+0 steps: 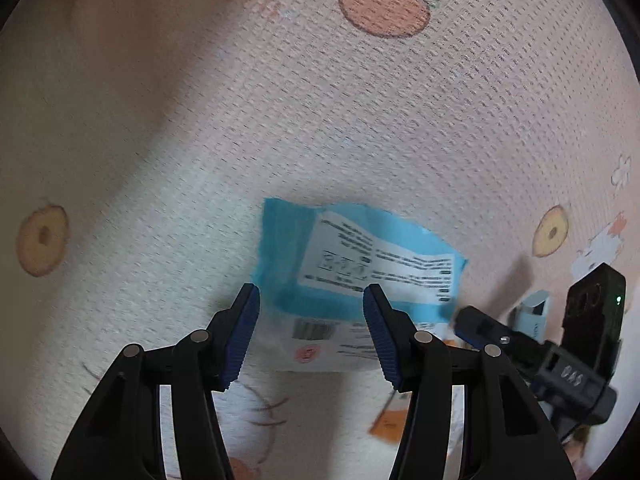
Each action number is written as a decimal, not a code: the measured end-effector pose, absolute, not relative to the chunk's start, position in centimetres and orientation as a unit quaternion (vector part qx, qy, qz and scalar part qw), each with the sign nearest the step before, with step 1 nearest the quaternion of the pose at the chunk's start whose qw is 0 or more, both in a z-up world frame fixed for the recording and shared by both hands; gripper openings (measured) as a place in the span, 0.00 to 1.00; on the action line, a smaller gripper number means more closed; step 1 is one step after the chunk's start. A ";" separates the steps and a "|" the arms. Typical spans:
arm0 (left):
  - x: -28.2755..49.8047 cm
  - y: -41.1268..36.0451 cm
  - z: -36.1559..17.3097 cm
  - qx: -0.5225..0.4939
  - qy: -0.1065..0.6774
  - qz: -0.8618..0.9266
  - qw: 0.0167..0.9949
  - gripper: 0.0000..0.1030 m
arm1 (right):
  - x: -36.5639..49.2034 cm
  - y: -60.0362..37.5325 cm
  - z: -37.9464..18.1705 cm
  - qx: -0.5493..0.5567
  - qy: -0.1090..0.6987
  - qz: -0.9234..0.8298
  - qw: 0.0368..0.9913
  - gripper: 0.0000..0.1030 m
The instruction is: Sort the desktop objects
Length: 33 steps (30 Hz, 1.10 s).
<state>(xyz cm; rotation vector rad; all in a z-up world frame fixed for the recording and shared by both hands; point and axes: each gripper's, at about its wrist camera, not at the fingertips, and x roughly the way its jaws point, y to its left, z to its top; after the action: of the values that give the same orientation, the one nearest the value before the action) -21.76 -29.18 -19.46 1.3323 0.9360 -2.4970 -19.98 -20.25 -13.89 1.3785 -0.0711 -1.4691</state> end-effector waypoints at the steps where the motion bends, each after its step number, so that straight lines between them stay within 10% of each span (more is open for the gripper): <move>1: -21.9 -28.8 -19.8 0.446 0.317 -0.833 0.085 0.56 | -19.8 -20.5 -13.8 0.572 -0.026 -0.621 0.535 0.69; 5: -21.6 -28.2 -20.2 0.435 0.316 -0.838 0.099 0.55 | -18.6 -21.4 -13.5 0.545 0.015 -0.631 0.553 0.65; 8: -21.4 -27.1 -20.6 0.433 0.292 -0.845 0.115 0.39 | -17.2 -22.1 -13.8 0.529 0.060 -0.638 0.556 0.30; 13: -20.1 -25.7 -21.2 0.418 0.256 -0.865 0.110 0.26 | -15.7 -22.7 -13.7 0.522 0.104 -0.648 0.544 0.29; 33: -7.0 -25.6 -21.6 0.467 0.261 -0.839 0.098 0.23 | -7.3 -19.5 -14.0 0.537 0.133 -0.594 0.585 0.30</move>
<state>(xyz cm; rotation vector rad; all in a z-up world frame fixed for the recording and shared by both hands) -6.96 -25.64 -21.63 1.3817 0.7736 -2.4842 -7.32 -19.53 -13.96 1.2515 0.3096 -1.3849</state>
